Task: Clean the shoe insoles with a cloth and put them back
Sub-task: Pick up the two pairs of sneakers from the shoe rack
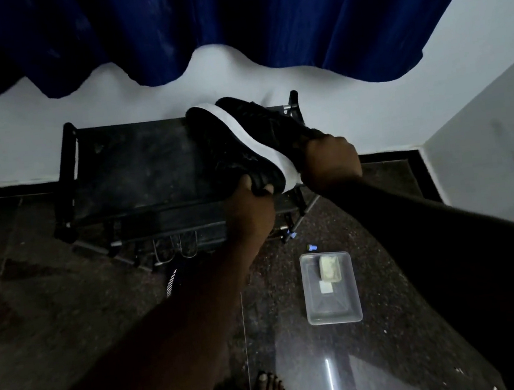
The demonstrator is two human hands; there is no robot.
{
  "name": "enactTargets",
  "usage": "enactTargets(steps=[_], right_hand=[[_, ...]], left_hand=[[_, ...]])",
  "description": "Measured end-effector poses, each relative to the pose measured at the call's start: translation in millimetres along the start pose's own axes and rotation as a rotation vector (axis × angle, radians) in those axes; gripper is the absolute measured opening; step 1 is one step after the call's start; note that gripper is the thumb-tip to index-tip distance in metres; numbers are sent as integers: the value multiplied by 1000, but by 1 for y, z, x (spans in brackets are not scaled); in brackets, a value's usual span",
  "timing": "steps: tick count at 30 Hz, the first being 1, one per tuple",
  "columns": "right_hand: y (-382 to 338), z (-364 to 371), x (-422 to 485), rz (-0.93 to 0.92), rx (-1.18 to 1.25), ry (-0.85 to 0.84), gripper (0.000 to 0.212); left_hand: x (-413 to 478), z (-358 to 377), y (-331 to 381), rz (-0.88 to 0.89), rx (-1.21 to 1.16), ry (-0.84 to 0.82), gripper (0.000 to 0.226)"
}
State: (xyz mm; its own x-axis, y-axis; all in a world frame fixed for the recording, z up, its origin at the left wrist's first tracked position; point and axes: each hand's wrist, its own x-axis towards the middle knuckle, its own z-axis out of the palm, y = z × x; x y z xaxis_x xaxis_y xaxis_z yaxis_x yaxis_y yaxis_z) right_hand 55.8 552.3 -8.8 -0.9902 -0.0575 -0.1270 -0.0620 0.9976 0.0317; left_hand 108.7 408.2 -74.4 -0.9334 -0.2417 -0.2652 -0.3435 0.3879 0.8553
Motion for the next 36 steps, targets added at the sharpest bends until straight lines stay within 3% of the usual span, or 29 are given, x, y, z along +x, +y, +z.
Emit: enactTargets(steps=[5, 10, 14, 20, 27, 36], right_hand=[[-15, -24, -42, -50, 62, -25, 49], [-31, -38, -99, -26, 69, 38, 41], [-40, -41, -166, -15, 57, 13, 38], [-68, -49, -246, -4, 19, -164, 36], [-92, -24, -273, 74, 108, -305, 45], [-72, 98, -244, 133, 187, -445, 34]], left_hand=[[-10, -49, 21, 118, 190, 8, 45], [-25, -93, 31, 223, 251, -120, 39], [-68, -132, 26, 361, 435, -204, 26], [-122, -176, 11, 508, 654, -365, 23], [-151, -176, -13, 505, 741, -462, 19], [-142, -103, -99, 267, 850, -542, 25]])
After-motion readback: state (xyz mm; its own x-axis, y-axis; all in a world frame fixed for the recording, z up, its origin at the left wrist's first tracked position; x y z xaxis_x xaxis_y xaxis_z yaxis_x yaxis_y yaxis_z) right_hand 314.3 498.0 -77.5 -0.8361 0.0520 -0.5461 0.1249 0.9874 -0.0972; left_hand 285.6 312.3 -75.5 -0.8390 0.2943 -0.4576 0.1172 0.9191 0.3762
